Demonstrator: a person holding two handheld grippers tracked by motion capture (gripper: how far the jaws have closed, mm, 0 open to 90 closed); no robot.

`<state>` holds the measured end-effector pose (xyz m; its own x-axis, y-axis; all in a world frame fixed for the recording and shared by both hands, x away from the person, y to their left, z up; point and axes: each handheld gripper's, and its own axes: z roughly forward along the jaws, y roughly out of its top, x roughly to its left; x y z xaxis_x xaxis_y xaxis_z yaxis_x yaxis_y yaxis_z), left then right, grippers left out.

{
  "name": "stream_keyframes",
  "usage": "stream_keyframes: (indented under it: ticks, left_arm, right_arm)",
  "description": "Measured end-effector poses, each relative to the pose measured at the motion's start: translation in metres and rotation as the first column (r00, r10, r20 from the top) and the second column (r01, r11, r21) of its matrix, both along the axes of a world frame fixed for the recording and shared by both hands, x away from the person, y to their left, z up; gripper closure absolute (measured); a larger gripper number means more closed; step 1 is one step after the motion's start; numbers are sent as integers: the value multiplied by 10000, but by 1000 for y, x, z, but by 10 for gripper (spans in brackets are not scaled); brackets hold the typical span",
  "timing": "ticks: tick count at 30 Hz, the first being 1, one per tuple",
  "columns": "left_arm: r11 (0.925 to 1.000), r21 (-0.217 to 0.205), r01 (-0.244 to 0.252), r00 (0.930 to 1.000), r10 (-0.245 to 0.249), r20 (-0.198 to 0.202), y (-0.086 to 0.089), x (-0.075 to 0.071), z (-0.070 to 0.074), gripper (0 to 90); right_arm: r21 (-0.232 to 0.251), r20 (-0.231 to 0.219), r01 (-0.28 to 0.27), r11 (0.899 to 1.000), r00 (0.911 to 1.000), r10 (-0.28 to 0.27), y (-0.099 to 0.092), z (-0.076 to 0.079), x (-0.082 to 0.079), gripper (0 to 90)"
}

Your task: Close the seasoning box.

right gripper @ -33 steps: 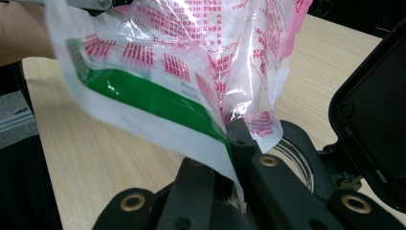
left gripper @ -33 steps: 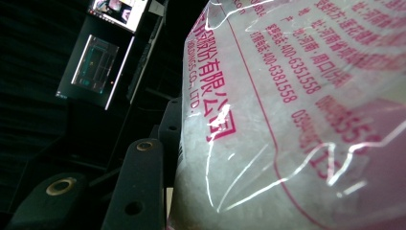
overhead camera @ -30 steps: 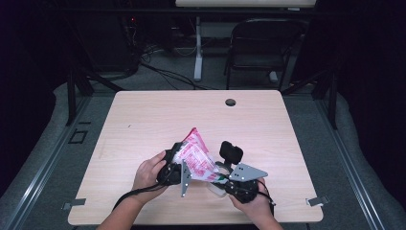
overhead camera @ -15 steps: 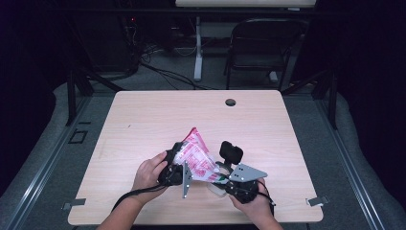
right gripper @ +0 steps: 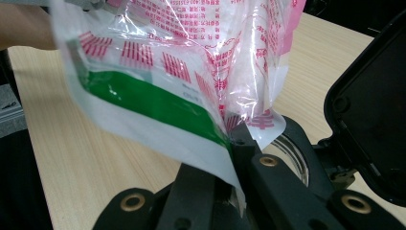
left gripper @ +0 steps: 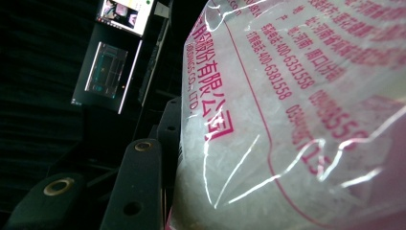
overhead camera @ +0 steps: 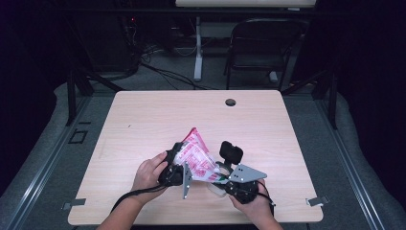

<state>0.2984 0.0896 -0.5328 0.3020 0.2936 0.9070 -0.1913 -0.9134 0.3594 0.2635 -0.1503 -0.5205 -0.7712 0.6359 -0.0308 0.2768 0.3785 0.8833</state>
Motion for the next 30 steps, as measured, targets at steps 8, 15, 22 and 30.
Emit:
stream_keyframes:
  ticks: [8, 15, 22, 30]
  left_arm:
    - [9999, 156, 74, 9999, -77, 151, 1, 1, 3, 623]
    - [9998, 211, 65, 9999, -67, 99, 1, 0, 4, 623]
    - [9994, 353, 19, 9997, -28, 254, -2, -1, 9, 621]
    - [9987, 504, 98, 9993, -116, 352, -5, 0, 8, 622]
  right_arm:
    - [-67, 138, 37, 10000, 9999, -36, 1, 2, -2, 900]
    - [-40, 145, 21, 10000, 9999, -20, 1, 3, -2, 899]
    - [191, 112, 86, 9998, 9999, -88, -2, 5, -2, 899]
    - [291, -17, 190, 9994, 9998, -189, -4, 3, -1, 897]
